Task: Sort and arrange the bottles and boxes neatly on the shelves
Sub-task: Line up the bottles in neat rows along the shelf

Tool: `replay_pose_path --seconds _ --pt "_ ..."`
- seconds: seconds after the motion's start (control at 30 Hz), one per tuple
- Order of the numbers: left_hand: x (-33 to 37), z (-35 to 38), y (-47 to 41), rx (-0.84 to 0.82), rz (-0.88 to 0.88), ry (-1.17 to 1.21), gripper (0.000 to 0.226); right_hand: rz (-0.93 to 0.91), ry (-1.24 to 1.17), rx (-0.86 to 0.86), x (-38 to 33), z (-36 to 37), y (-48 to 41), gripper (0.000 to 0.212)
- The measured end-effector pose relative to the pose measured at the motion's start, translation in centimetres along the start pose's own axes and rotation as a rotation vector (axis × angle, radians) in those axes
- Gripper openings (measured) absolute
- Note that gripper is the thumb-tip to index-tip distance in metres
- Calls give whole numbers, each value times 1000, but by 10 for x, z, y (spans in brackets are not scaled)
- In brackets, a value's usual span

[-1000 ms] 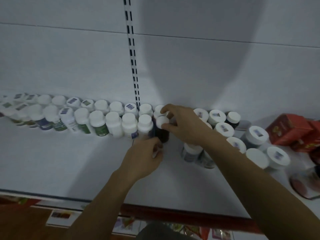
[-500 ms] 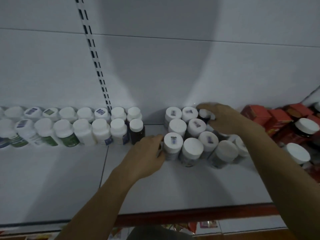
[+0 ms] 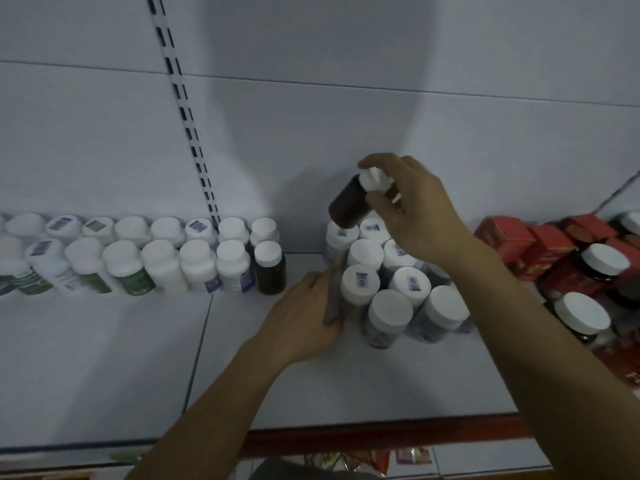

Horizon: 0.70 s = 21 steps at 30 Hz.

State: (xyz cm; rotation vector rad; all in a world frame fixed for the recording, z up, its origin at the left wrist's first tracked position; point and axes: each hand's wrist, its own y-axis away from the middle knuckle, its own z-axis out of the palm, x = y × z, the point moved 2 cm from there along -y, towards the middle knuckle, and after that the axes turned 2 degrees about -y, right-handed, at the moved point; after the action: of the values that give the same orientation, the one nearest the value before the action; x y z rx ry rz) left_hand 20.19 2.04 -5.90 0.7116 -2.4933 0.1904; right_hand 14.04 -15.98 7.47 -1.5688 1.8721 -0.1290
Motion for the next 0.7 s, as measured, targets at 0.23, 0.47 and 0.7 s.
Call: replay_pose_path --seconds 0.23,0.47,0.7 --pt "-56 -14 44 -188 119 -186 61 -81 112 -242 -34 76 -16 40" --pt "-64 -13 58 -77 138 -151 57 66 109 -369 -29 112 -18 41" --pt "-43 -12 43 -74 83 -149 62 54 -1 -140 -9 49 9 37"
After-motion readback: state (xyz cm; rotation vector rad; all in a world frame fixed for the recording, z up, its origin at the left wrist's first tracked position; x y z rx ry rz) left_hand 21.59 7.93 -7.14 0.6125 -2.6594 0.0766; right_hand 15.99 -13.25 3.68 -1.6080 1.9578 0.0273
